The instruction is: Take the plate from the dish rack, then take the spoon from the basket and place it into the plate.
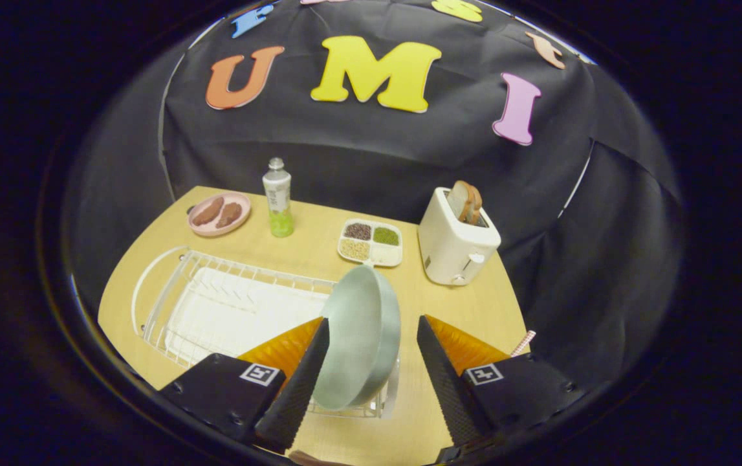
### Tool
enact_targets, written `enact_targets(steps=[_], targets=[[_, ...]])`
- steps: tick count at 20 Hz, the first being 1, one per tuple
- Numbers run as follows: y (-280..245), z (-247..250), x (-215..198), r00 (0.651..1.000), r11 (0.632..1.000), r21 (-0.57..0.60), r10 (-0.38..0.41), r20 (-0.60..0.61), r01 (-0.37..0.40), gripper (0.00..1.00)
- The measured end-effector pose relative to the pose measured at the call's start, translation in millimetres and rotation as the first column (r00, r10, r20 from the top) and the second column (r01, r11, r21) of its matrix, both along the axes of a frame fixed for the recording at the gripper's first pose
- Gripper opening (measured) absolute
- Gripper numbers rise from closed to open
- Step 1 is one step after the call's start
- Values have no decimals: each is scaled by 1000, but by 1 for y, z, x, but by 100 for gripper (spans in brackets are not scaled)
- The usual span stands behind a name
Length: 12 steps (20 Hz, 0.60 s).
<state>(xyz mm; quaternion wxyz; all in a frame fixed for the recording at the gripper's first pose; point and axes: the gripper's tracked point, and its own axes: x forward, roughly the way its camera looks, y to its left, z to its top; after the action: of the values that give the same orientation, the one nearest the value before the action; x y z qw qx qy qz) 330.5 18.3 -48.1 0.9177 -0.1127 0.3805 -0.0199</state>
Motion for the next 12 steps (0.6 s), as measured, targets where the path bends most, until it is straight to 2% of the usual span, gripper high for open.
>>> enact_targets(steps=[4, 7, 9, 12], targets=[[3, -14, 14, 984, 998, -37, -53, -172, 47, 77], [4, -22, 16, 963, 990, -134, -74, -260, 40, 66], [5, -22, 13, 944, 980, -193, -108, -313, 48, 64], [23, -13, 12, 945, 977, -209, -102, -310, 37, 57]])
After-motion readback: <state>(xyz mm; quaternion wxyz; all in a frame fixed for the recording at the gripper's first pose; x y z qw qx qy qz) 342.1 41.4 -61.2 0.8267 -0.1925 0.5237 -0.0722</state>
